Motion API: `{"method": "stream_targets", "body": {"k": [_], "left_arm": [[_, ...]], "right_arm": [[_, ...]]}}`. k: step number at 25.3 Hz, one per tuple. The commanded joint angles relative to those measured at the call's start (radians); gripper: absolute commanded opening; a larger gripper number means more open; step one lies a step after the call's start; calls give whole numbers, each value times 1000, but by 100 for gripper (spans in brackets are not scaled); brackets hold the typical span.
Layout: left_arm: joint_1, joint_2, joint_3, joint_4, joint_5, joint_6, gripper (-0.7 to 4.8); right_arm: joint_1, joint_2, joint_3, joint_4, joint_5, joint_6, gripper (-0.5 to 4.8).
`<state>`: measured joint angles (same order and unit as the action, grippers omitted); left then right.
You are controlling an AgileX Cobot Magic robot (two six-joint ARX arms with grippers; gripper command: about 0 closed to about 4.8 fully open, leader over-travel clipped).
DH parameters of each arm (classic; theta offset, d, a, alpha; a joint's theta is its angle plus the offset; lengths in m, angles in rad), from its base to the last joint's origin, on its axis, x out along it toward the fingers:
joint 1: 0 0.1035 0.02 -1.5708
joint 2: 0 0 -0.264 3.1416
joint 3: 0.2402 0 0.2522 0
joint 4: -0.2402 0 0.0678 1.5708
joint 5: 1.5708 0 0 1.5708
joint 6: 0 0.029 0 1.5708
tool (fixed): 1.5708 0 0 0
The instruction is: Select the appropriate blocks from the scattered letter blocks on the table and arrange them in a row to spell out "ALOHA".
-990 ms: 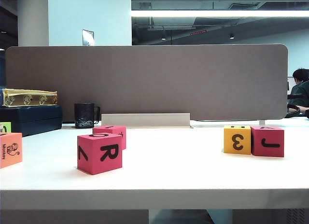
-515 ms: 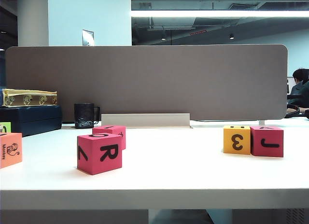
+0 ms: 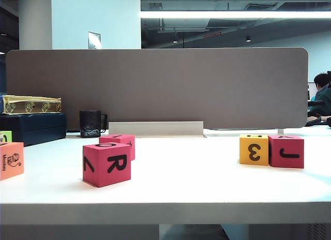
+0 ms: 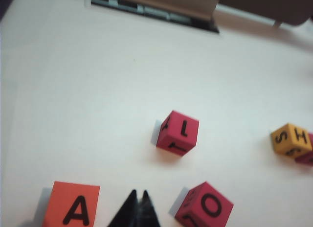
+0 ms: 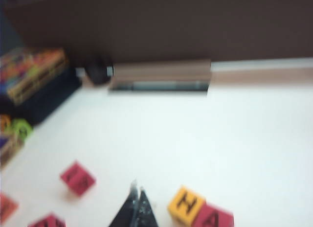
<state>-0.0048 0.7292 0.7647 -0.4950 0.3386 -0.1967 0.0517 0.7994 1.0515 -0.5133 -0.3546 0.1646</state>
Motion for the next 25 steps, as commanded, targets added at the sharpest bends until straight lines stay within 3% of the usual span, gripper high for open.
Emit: {"method": "stream_targets", "body": {"k": [1, 7, 10, 16, 22, 25], "left_arm": [[-48, 71, 47, -77, -2, 74, -6], [-219, 188, 101, -119, -63, 116, -6], [-257, 224, 121, -133, -72, 122, -6], [-268, 253, 128, -139, -73, 137, -6], [-268, 253, 128, -143, -74, 144, -6], [-268, 253, 128, -163, -165, 92, -6]], "right_arm": [[50, 89, 105, -166, 20, -47, -4], [178, 196, 158, -267, 22, -69, -4], [239, 200, 158, -279, 23, -78, -4], [343, 199, 164, -300, 113, -97, -4], [410, 200, 164, -329, 128, -98, -4], [410, 200, 164, -335, 289, -98, -4]]}}
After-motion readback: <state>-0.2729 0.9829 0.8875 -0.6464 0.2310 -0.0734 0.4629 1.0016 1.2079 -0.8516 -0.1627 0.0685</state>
